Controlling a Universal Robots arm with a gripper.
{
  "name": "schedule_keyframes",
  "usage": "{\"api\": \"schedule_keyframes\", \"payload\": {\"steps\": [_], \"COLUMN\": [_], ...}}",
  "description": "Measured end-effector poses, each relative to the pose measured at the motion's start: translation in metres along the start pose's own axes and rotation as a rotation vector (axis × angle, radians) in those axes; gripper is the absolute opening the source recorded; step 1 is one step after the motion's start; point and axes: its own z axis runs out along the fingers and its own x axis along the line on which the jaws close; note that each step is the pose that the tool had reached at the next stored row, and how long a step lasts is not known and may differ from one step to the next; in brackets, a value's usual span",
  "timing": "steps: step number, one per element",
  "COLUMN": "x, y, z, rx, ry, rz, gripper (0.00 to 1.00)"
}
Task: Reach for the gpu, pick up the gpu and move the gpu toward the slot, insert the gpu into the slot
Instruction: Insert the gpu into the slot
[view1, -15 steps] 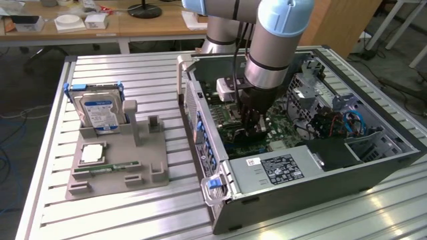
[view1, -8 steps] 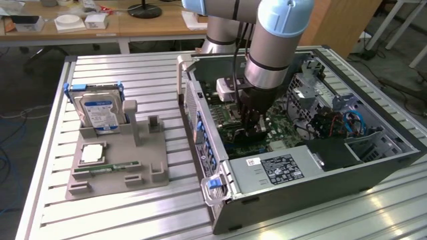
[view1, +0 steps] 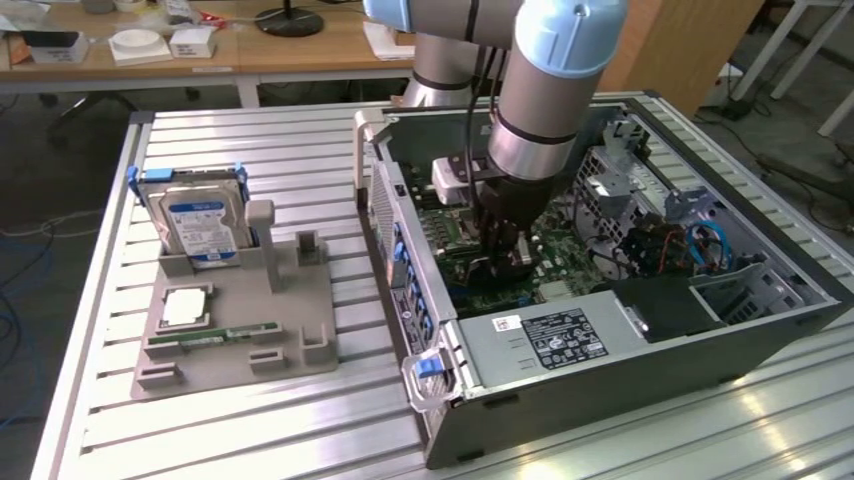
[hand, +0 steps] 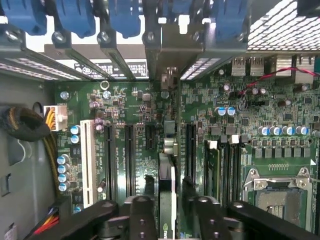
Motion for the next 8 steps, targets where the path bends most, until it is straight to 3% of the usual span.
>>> {"api": "schedule_keyframes", "payload": {"steps": [1,2,8], "x": [0.0001,0.0002,-0.0004], "y": [0.0,-0.0001,-0.0002], "z": [-0.0002,-0.0003,-0.0062], "rx": [-0.0002,-0.0004,-0.0003], "ry": [0.0004,0.0007,0.0009], "rz": [0.0,0.0,0.0], "gripper": [0.33,0.39,0.39]}}
